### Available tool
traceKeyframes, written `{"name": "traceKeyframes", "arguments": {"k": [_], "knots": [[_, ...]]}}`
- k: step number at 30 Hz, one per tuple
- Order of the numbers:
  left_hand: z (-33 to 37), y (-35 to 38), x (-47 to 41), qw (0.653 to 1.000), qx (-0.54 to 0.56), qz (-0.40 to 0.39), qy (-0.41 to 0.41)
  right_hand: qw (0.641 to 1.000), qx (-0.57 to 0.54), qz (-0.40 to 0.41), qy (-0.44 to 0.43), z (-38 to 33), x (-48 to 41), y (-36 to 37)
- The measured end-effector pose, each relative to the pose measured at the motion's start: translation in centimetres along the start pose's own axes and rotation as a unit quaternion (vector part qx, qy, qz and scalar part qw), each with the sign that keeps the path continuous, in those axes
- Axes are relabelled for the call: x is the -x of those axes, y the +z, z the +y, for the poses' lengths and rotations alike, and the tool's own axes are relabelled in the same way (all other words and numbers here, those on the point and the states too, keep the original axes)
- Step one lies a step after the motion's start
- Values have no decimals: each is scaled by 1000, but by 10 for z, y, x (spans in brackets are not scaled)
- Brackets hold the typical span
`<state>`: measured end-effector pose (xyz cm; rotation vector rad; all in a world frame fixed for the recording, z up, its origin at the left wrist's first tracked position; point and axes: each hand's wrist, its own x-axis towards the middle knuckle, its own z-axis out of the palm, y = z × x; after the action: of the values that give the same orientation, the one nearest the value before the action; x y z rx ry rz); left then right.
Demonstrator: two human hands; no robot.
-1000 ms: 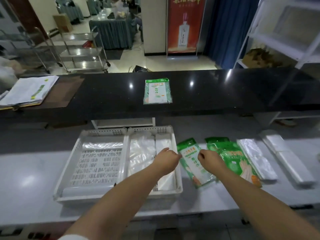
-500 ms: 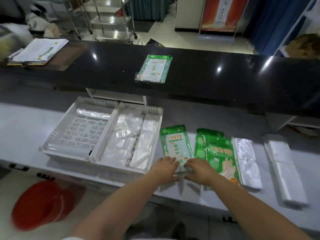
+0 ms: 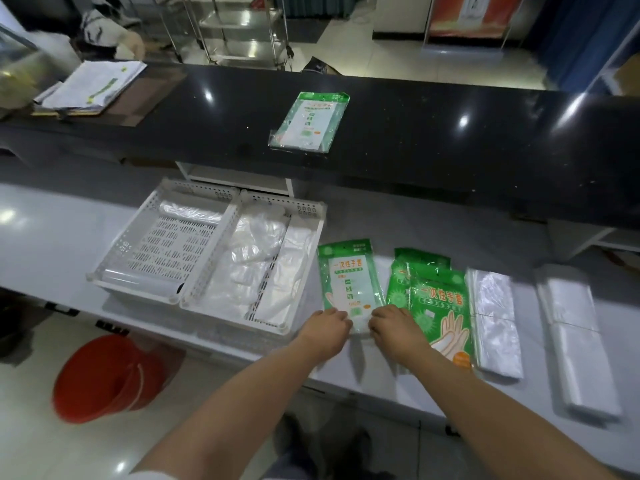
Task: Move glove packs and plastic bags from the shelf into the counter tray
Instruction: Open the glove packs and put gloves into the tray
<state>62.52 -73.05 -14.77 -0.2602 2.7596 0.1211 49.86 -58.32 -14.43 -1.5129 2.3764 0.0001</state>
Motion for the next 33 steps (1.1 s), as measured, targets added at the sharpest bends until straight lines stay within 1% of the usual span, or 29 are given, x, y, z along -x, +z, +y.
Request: {"name": "traceKeyframes", "arguments": {"k": [2,4,6,8,9,10,11,13,15,16,17,18,20,23,25,28,30,33], "knots": [[-1,-11,-2,1000,15,4,-8,1000,-4,21,11,5,-2,-5],[-2,-20,-4,999,35,-3,-25,998,-37,34,49,7,-3,-10],[-3,-24,-6,997,64,-8,-48,989,-92,63,97,7,-5,-15],[-4,-27,-9,992,106,-3,-68,964,-191,98,155,4,-7,-18],[-5,-29,-11,990,123,1,-76,941,-261,111,184,3,-9,-18],[-6,-30,-12,988,132,3,-79,910,-335,116,215,1,-11,-22],[-7,-31,-14,988,135,3,-80,871,-408,123,244,-2,-12,-25],[-10,-34,-16,988,133,1,-76,783,-526,134,303,-7,-16,-29],[-13,-38,-18,989,134,-2,-66,678,-628,153,351,-12,-22,-30],[-14,-40,-19,989,134,-4,-63,633,-661,157,371,-14,-24,-29],[-15,-43,-19,989,134,-7,-62,608,-677,161,381,-16,-26,-28],[-16,-45,-19,989,136,-8,-61,608,-672,160,390,-18,-27,-28],[-19,-52,-17,990,135,0,-49,631,-649,174,388,-22,-28,-30],[-27,-64,-16,994,97,38,-11,639,-628,238,375,-26,-24,-48],[-33,-75,-18,994,72,84,20,669,-593,274,355,-27,-24,-65],[-40,-95,-25,986,46,149,62,715,-531,305,337,-22,-29,-82],[-43,-110,-29,979,38,186,76,743,-488,325,323,-21,-30,-93],[-46,-130,-33,966,31,240,95,789,-422,358,268,-23,-28,-110]]}}
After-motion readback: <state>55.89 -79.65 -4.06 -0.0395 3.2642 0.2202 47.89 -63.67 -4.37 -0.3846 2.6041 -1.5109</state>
